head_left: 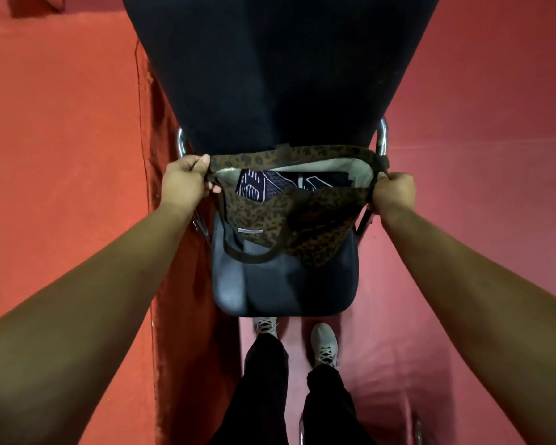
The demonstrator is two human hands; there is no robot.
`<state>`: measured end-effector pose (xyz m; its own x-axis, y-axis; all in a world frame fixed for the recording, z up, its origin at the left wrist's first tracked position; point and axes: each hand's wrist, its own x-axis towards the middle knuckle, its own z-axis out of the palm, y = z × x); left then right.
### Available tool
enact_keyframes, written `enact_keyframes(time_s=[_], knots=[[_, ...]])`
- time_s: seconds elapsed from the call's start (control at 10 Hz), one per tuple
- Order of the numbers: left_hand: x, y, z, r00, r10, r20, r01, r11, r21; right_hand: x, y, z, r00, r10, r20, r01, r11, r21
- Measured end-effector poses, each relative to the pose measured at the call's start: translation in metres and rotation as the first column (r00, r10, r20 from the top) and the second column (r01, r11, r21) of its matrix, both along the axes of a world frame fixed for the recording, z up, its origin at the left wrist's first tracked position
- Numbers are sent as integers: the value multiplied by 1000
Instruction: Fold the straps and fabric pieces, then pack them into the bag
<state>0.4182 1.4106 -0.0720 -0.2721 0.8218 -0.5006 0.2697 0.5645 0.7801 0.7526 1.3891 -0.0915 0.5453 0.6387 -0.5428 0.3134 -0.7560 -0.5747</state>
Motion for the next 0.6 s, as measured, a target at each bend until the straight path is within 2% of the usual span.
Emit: enact_keyframes(time_s=[0.2,0.4,0.5,0.6], knots=[[7,-7,-4,983,-57,-173,56,998,-12,3,-2,3,997,58,-57,-58,998,-7],[6,-18,6,962,-72,-265,60,997,-53,10,-11,5,989,101,-104,-107,992,-61],[9,-24,13,935,-120,-334,84,989,-121,14,-17,0,992,98,-83,-105,991,-87],[12,-29,17,900,-134,-415,98,989,-108,17,-22,-2,996,82,-26,-85,991,-100]])
